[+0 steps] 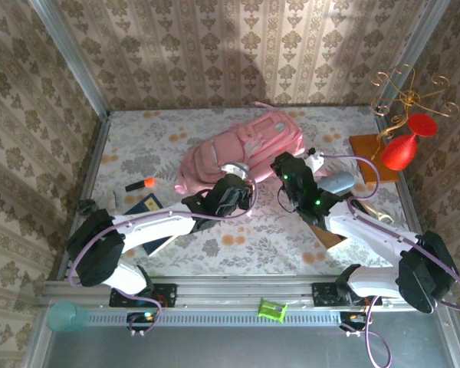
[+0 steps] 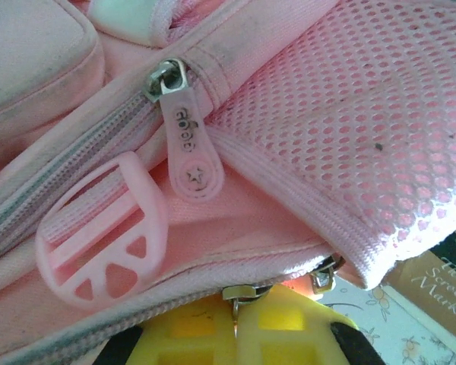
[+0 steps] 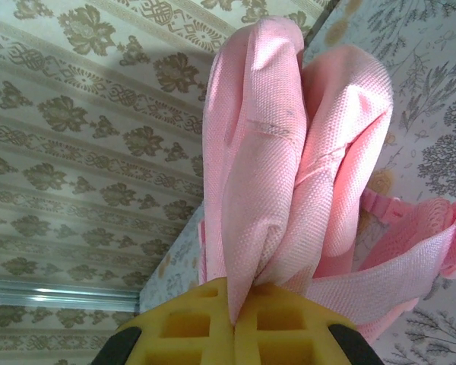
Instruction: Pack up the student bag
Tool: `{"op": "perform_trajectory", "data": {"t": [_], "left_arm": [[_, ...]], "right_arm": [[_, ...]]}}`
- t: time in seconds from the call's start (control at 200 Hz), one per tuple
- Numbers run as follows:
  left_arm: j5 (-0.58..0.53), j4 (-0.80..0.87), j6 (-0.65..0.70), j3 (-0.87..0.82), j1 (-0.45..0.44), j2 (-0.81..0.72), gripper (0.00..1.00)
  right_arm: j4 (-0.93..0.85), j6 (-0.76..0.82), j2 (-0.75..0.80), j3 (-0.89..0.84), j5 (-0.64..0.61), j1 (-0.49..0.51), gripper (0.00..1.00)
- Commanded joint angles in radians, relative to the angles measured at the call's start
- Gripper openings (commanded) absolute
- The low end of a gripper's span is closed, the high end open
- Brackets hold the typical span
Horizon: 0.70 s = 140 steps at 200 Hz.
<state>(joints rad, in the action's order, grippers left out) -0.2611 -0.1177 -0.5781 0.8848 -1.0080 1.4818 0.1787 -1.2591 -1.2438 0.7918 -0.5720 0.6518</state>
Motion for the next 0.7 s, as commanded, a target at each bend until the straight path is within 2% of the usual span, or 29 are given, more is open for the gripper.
{"op": "perform_trajectory", "data": {"t": [0.0, 0.14, 0.405, 0.56, 0.695], "left_arm": [[0.058, -0.043, 0.081, -0.053, 0.029, -0.052, 0.00], [0.111, -0.059, 0.129, -0.119, 0.077, -0.099, 0.00], [0.188, -0.040, 0.215, -0.163, 0.149, -0.141, 0.00], [0.218, -0.009, 0.226, -0.171, 0.159, -0.158, 0.00], [0.256, 0.043, 0.228, -0.214, 0.213, -0.216, 0.00]], "right_arm": [[0.047, 0.017, 0.029, 0.017, -0.015, -0.016, 0.00], [0.041, 0.027, 0.038, -0.021, 0.045, -0.066, 0.00], [0.057, 0.093, 0.044, -0.036, 0.051, -0.078, 0.00], [0.056, 0.109, 0.024, -0.022, 0.065, -0.085, 0.00], [0.050, 0.164, 0.003, -0.016, 0.080, -0.115, 0.00]]}}
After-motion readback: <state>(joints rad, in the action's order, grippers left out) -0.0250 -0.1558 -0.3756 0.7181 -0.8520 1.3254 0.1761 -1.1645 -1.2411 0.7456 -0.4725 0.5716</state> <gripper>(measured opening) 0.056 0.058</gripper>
